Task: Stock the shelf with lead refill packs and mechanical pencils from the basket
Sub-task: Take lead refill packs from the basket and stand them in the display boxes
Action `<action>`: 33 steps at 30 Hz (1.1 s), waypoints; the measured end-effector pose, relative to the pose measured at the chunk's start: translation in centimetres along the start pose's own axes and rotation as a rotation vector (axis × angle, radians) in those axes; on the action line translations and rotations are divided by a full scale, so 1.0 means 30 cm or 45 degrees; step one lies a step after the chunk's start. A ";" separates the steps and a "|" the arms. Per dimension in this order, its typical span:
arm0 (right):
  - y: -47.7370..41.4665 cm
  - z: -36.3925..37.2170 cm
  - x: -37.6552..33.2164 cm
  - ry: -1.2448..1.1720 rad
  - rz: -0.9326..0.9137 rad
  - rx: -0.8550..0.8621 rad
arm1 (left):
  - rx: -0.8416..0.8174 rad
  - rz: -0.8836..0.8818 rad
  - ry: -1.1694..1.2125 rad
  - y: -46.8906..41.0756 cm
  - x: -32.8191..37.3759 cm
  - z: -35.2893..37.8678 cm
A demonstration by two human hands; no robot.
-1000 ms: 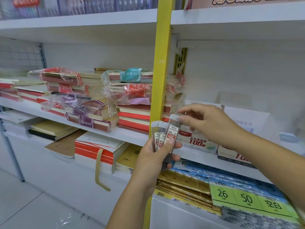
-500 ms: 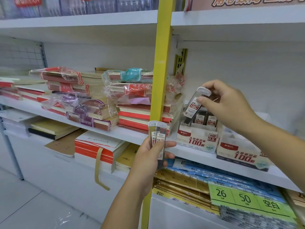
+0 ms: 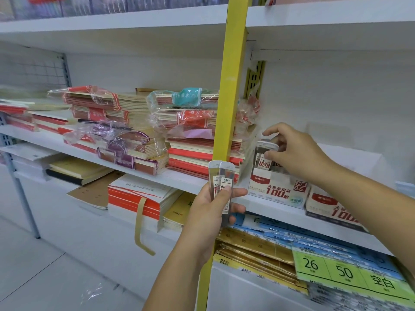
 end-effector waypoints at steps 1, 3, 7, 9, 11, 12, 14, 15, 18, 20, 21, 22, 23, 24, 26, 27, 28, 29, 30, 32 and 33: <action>-0.005 -0.010 -0.002 -0.049 0.013 0.039 | -0.001 0.006 0.003 0.000 0.001 0.001; -0.019 -0.032 -0.007 -0.097 0.031 0.109 | 0.001 0.008 0.003 0.001 0.000 0.001; -0.032 -0.017 -0.006 0.098 0.002 0.046 | -0.002 -0.001 0.002 0.004 0.000 0.004; -0.031 -0.004 -0.004 0.342 -0.088 0.085 | -0.002 -0.003 0.005 0.004 0.002 0.006; -0.030 -0.006 -0.005 0.498 -0.170 0.157 | -0.002 -0.007 0.010 0.005 0.003 0.007; -0.028 -0.008 -0.005 0.532 -0.197 0.163 | -0.006 -0.008 0.016 0.006 0.003 0.007; -0.024 -0.007 0.000 0.597 -0.205 0.120 | -0.015 -0.012 0.033 0.008 0.003 0.008; -0.020 -0.005 0.000 0.636 -0.190 0.102 | -0.017 -0.012 0.039 0.008 0.004 0.008; 0.007 -0.012 -0.027 0.628 -0.217 0.149 | -0.031 0.000 0.033 0.010 0.005 0.009; 0.043 -0.014 -0.063 0.383 -0.237 0.125 | -0.060 0.018 0.031 0.011 0.009 0.010; 0.063 -0.008 -0.080 0.209 -0.218 0.054 | -0.080 0.028 0.031 0.012 0.011 0.013; 0.084 0.002 -0.097 0.038 -0.170 -0.047 | -0.099 0.036 0.031 0.013 0.013 0.016; 0.107 0.015 -0.115 -0.116 -0.108 -0.162 | -0.118 0.042 0.031 0.014 0.014 0.019; 0.130 0.031 -0.128 -0.240 -0.045 -0.268 | -0.133 0.046 0.031 0.014 0.015 0.025; 0.164 0.057 -0.136 -0.378 0.040 -0.385 | -0.154 0.056 0.026 0.015 0.015 0.036; 0.175 0.063 -0.134 -0.396 0.053 -0.384 | -0.162 0.062 0.019 0.016 0.015 0.041; 0.180 0.065 -0.131 -0.413 0.057 -0.359 | -0.171 0.068 0.010 0.018 0.014 0.045; 0.182 0.061 -0.126 -0.452 0.061 -0.317 | -0.180 0.069 0.003 0.020 0.013 0.049; 0.177 0.050 -0.121 -0.501 0.066 -0.253 | -0.185 0.063 -0.002 0.020 0.012 0.051; 0.153 0.002 -0.112 -0.570 0.039 -0.047 | -0.170 0.037 0.016 0.017 0.005 0.050; 0.137 -0.032 -0.110 -0.582 -0.006 0.069 | -0.150 0.020 0.029 0.014 0.002 0.047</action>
Point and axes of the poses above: each hand's wrist, its own y-axis away from the middle knuckle, its own z-axis out of the palm, x = y × z, the point moved 3 cm from there along -y, towards the middle knuckle, and after that the axes turned 12 degrees about -y, right-handed, at the moved point
